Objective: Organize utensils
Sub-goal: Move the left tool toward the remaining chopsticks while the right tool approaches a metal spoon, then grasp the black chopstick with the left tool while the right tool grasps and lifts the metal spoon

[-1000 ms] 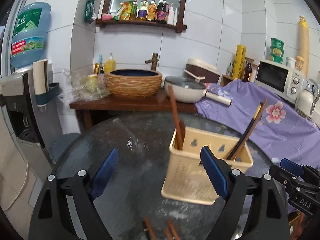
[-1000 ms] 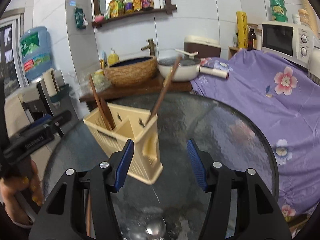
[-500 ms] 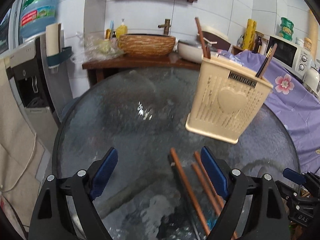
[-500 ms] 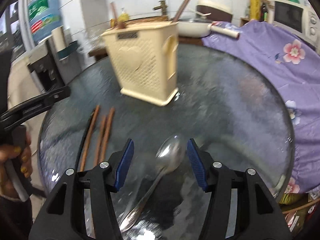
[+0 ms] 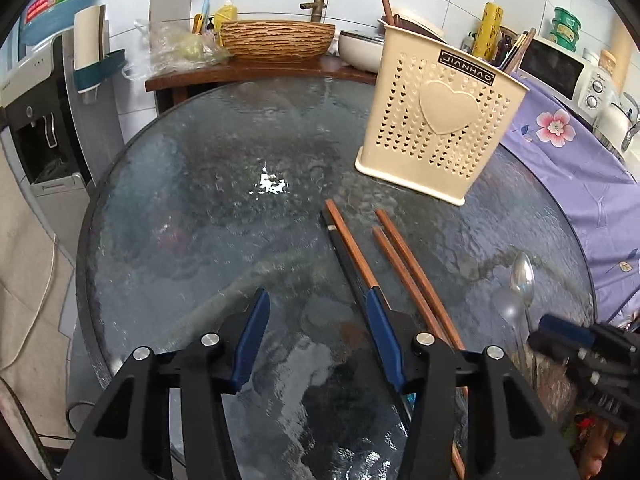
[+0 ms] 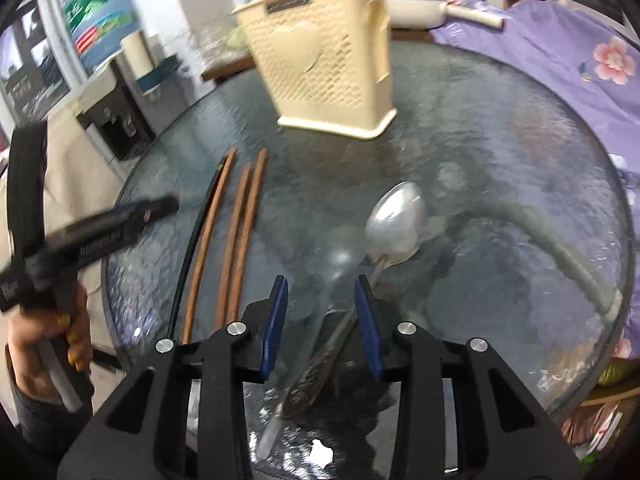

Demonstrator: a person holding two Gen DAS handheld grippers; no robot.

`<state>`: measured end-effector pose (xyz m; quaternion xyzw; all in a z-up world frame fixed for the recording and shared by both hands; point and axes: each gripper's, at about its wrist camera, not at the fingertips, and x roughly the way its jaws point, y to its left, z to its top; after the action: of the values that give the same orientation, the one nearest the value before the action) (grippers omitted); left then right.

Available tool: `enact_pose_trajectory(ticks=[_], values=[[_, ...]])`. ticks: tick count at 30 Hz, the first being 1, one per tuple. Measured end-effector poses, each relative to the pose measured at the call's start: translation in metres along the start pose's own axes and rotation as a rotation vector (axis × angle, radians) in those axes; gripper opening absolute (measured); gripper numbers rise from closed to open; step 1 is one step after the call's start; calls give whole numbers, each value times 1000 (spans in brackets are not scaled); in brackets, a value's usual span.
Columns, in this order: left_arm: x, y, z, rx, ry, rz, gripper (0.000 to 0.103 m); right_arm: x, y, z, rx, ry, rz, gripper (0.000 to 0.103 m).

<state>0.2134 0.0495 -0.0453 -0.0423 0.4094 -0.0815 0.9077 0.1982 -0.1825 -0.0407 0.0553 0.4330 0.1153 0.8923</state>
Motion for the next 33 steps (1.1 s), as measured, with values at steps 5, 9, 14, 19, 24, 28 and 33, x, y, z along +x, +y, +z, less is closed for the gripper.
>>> enact_pose_trajectory(ticks=[5,9,14,19,24,28,33], values=[[2,-3,-3,-1,1,2,49,3,-18,18,59,-33,-147,36],[3,-2,-1,-16,-4,0,49,11,-21,31,104,-32,-172,55],[6,1,5,-15,-4,15,49,28,-14,44,90,-17,-239,55],[11,-2,12,-24,1,5,49,48,-17,46,126,22,-238,54],[19,-17,15,24,14,16,48,54,-14,45,96,28,-262,44],[25,-23,11,47,37,22,42,54,-13,43,82,29,-273,44],[24,-22,7,53,49,28,37,54,-12,42,79,30,-273,44]])
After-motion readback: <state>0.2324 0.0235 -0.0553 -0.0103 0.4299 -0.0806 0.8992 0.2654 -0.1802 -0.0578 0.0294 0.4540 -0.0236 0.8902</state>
